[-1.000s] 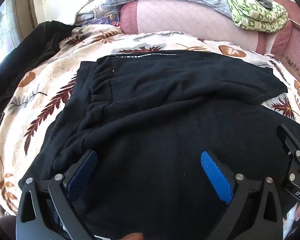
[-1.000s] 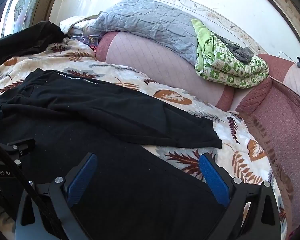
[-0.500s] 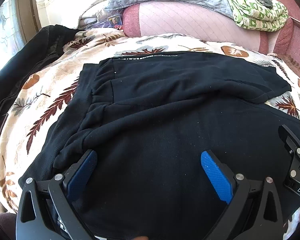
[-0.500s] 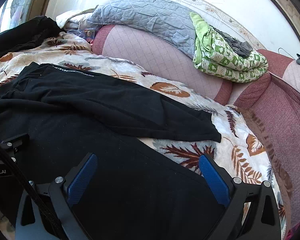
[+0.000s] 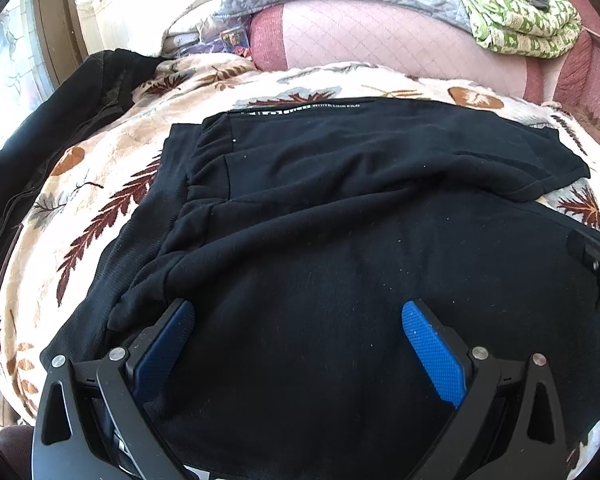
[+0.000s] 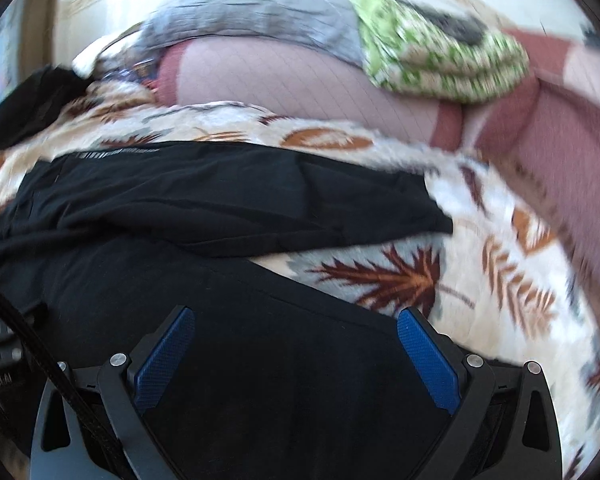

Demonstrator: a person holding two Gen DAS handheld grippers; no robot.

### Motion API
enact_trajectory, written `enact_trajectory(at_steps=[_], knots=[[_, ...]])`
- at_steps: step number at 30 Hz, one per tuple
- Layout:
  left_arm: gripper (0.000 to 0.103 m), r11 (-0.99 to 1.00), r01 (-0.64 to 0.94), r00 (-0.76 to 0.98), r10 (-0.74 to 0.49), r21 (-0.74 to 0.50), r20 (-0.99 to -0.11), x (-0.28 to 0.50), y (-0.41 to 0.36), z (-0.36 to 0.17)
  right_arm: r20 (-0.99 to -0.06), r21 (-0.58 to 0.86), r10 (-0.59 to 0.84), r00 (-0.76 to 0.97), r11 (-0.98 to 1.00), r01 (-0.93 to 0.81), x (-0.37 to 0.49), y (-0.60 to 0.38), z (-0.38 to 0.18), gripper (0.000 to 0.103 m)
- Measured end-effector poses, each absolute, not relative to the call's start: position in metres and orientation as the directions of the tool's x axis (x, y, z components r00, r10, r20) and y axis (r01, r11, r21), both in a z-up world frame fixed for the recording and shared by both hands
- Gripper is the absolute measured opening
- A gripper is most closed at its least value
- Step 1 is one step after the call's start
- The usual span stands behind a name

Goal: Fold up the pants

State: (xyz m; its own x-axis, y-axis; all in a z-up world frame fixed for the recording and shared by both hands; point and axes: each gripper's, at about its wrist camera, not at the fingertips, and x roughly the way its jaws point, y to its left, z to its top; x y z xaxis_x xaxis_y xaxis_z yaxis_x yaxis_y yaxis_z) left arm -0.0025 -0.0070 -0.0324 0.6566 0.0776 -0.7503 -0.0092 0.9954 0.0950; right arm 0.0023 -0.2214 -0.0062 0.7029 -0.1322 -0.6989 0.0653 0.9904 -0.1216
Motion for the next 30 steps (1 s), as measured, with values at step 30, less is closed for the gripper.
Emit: enact_trajectory(at_steps=[30], knots=[[0.102, 0.999, 0.021, 0.688, 0.016, 0.043, -0.726, -0.027, 0.029, 0.013, -0.678, -0.226, -0.319, 0.662, 0.948, 0.226, -0.031, -0.242, 0.051, 0.102]])
